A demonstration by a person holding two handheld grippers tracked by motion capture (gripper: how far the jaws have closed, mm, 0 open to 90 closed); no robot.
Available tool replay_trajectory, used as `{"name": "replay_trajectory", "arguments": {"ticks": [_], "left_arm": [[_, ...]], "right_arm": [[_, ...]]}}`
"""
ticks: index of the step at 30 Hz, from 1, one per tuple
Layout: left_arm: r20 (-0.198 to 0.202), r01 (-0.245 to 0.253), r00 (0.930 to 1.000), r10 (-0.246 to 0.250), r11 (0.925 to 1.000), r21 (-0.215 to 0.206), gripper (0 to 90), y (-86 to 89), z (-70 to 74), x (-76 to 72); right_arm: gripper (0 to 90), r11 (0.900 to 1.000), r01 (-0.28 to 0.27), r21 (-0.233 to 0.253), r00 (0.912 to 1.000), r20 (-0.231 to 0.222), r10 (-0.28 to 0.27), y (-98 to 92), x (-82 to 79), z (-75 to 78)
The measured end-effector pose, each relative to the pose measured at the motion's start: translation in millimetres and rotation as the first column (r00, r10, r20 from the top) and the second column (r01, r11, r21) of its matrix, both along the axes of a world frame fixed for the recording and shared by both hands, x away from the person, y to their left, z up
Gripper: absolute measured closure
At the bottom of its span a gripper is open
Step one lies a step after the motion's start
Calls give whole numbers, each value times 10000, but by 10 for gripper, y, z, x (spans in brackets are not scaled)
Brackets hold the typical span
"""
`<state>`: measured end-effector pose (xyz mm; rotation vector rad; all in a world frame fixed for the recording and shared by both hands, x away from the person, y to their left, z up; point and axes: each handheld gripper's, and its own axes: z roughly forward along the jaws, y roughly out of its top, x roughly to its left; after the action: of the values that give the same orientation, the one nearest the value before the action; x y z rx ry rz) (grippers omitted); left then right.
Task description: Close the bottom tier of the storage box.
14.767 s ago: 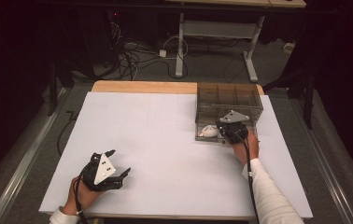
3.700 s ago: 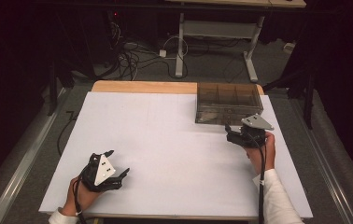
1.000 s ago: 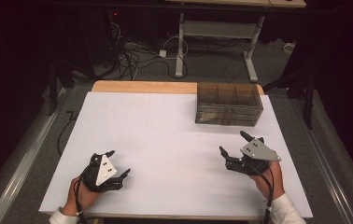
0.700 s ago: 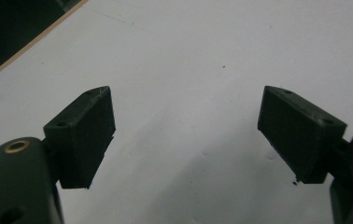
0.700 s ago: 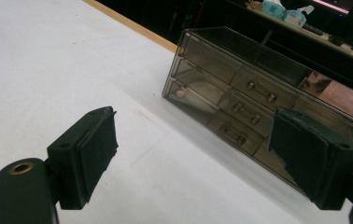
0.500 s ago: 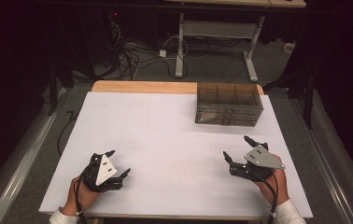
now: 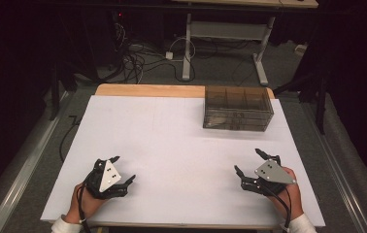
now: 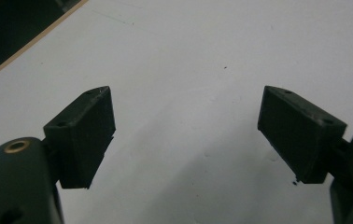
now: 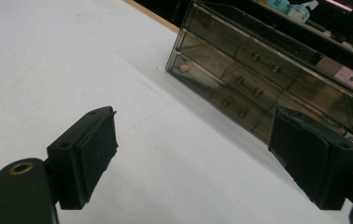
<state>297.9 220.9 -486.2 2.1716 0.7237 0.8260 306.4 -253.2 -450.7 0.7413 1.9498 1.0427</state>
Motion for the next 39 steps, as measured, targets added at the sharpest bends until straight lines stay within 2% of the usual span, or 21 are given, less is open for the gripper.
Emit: {"name": "replay_trajectory", "arguments": {"ticks": [6, 11, 14, 16, 19, 22, 29, 33, 39], "left_arm": [[-8, -9, 10000, 9, 10000, -43, 181, -1, 1, 7], [-12, -11, 10000, 11, 10000, -58, 182, -4, 4, 12], [-1, -19, 10000, 19, 10000, -66, 181, -6, 8, 13], [16, -16, 10000, 16, 10000, -50, 182, -3, 14, 17], [42, -32, 10000, 32, 10000, -39, 182, -13, 15, 34], [31, -6, 10000, 6, 10000, 59, 182, -38, 9, 36], [110, 108, 9999, -110, 9998, 164, 181, -70, 15, 8], [120, 112, 9999, -112, 9999, 33, 182, -47, 23, -4], [108, 199, 9997, -200, 9997, 137, 182, -68, 14, 14]], "right_arm": [[159, 10000, -3, -77, 10000, -92, 2, -67, -35, -88], [159, 9996, 126, 235, 9998, -165, -122, -162, -79, -148], [159, 9997, 208, 141, 9996, -178, -205, -214, -102, -191], [159, 9992, 289, 261, 9993, -260, -283, -251, -114, -216], [159, 9990, 415, 156, 9982, -438, -408, -278, -110, -259], [159, 9994, 355, 41, 9988, -339, -354, -288, -114, -265], [159, 9983, 459, 369, 9986, -297, -448, -303, -125, -257], [159, 9986, 401, 340, 9991, -137, -396, -259, -134, -230], [159, 9992, 329, 214, 9993, -206, -324, -224, -147, -247]]}}
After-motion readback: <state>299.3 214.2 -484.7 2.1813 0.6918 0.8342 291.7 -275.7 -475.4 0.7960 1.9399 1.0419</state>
